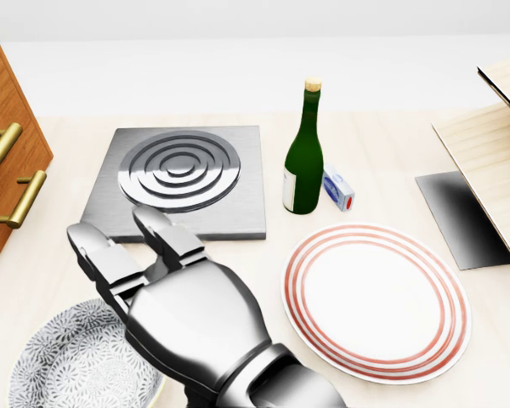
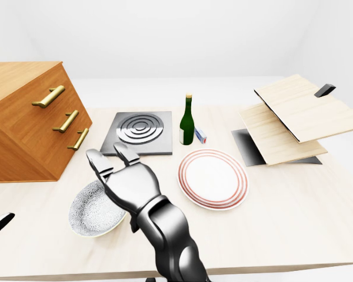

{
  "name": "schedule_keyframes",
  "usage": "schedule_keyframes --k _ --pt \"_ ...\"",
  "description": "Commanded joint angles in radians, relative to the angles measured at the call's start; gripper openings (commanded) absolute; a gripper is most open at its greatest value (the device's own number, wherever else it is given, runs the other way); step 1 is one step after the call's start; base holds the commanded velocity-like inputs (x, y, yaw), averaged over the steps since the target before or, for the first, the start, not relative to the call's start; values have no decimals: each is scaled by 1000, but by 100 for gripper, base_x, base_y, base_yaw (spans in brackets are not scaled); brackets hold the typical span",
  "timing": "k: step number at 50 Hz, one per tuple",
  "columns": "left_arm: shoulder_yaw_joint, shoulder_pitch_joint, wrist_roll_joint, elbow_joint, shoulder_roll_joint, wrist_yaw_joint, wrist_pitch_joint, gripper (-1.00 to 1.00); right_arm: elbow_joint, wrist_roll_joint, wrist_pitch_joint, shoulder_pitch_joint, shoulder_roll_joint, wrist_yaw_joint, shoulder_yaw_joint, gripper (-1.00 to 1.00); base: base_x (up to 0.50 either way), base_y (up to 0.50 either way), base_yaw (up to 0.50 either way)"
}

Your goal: Pick up the akita bowl and put it on the plate.

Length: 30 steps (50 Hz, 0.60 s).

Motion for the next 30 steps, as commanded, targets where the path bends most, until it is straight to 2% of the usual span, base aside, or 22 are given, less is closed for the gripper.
schedule_keyframes --k 1,10,12,18,21,23,25,26,30 --pt "1 -1 2 -6 0 0 6 100 34 -45 -29 27 9 0 67 100 0 0 0" --pt "-1 -1 4 -1 -1 0 1 100 74 -63 -53 61 -13 0 115 100 0 0 0" --pt "-2 -2 4 1 0 1 0 100 82 -74 -41 66 -3 0 126 100 0 0 0" --pt "-4 -2 4 8 0 1 -6 100 117 -79 -31 37 21 0 124 100 0 0 0" --pt "-6 -2 4 8 1 3 -6 100 131 -77 -45 10 33 0 104 100 0 0 0" --pt "-5 -2 2 7 1 3 -4 100 136 -69 -79 -18 34 0 88 100 0 0 0" --pt "-5 -1 2 7 1 2 -5 100 147 -71 -77 -33 58 0 72 100 0 0 0" --pt "-5 -2 2 9 1 3 -6 100 152 -56 -91 -47 60 0 65 100 0 0 0" --pt "-6 -2 1 11 2 3 -6 100 184 -60 -101 -67 78 0 47 100 0 0 0"
